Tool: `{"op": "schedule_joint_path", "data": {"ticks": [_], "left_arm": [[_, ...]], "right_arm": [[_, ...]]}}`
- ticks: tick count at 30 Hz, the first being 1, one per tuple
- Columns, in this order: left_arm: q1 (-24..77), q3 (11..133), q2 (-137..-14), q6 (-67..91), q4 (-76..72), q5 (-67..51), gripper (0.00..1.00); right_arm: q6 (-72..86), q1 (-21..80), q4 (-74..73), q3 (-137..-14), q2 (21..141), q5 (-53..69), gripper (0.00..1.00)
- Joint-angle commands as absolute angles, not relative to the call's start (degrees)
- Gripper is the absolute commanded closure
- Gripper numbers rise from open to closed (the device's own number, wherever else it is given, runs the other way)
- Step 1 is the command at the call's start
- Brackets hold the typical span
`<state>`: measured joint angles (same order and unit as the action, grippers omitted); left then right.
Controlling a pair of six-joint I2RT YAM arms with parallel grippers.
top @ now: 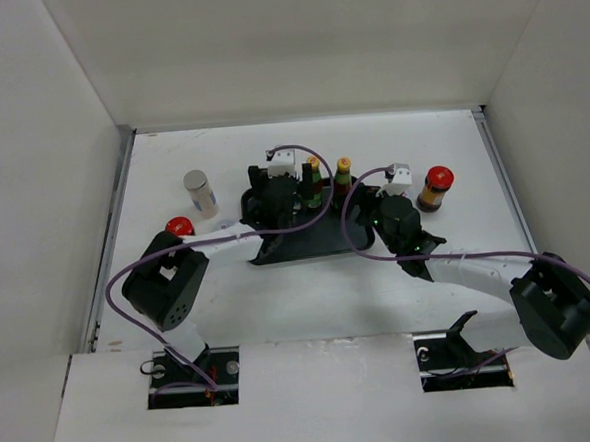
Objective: Organize the condiment bottles
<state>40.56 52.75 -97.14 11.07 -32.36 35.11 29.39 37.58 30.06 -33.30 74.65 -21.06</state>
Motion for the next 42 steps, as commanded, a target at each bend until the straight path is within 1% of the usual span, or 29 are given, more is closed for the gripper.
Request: {"op": "schedule_joint_path", "data": {"ticks": [1,7,12,13,14,15,16,17,19,21,24,27,29,34,37,39,42], "left_arm": [[40.8,51.2,-91.1,10.6,-36.2,37.2,0.0],[38.1,46.0,-82.5,12.6,-35.2,40.1,0.0],[32.3,44.8,-78.3,18.0,-28.8,40.6,0.01],[30.9,44.8,-77.9,19.2,-27.3,40.8,0.09],[29.4,45.1,-77.6,20.6,-25.5,40.9,0.27],[27.7,45.6,-77.5,21.7,-23.8,40.7,0.39],[26.4,46.1,-77.5,22.1,-22.4,40.5,0.44],[25.0,47.4,-77.9,22.1,-20.1,41.0,0.45],[23.3,48.9,-79.0,21.7,-18.1,42.4,0.41],[21.9,49.7,-79.9,21.9,-17.3,43.9,0.31],[19.9,49.7,-80.2,22.1,-17.0,45.3,0.22],[18.0,50.0,-81.2,22.2,-16.4,45.3,0.14],[17.3,50.9,-82.3,22.5,-15.7,45.0,0.12],[15.5,55.1,-87.6,22.6,-14.4,42.6,0.11],[15.1,56.5,-89.4,22.8,-14.3,41.9,0.12],[14.8,57.9,-90.9,22.8,-14.1,41.0,0.17],[14.5,58.3,-91.6,22.9,-14.3,40.8,0.29]], "right_arm": [[29.2,37.8,32.9,-34.5,73.7,-20.8,0.06],[29.2,37.8,32.8,-34.7,74.1,-20.7,0.06],[29.4,37.6,32.6,-34.7,74.3,-20.5,0.06],[29.3,37.8,32.5,-34.7,74.2,-20.5,0.06],[29.1,37.8,32.7,-34.7,74.0,-20.7,0.06],[29.2,37.8,32.9,-34.5,73.9,-20.7,0.05],[29.5,37.6,32.9,-34.5,74.0,-20.5,0.05],[29.6,37.6,32.7,-34.5,74.3,-20.3,0.05],[29.4,37.8,32.4,-34.9,74.4,-20.1,0.05],[29.1,37.8,32.8,-34.9,74.4,-20.3,0.05],[29.5,37.8,32.3,-35.2,75.3,-20.0,0.05],[29.1,37.8,32.6,-35.3,75.3,-20.1,0.05],[29.4,37.8,32.7,-35.3,75.7,-20.0,0.05],[29.2,37.8,32.8,-35.6,75.8,-20.0,0.04],[29.1,37.8,32.3,-35.8,76.0,-20.0,0.04],[29.0,37.8,32.6,-35.6,75.8,-20.0,0.04],[29.1,37.8,32.2,-35.8,76.2,-19.9,0.04]]}}
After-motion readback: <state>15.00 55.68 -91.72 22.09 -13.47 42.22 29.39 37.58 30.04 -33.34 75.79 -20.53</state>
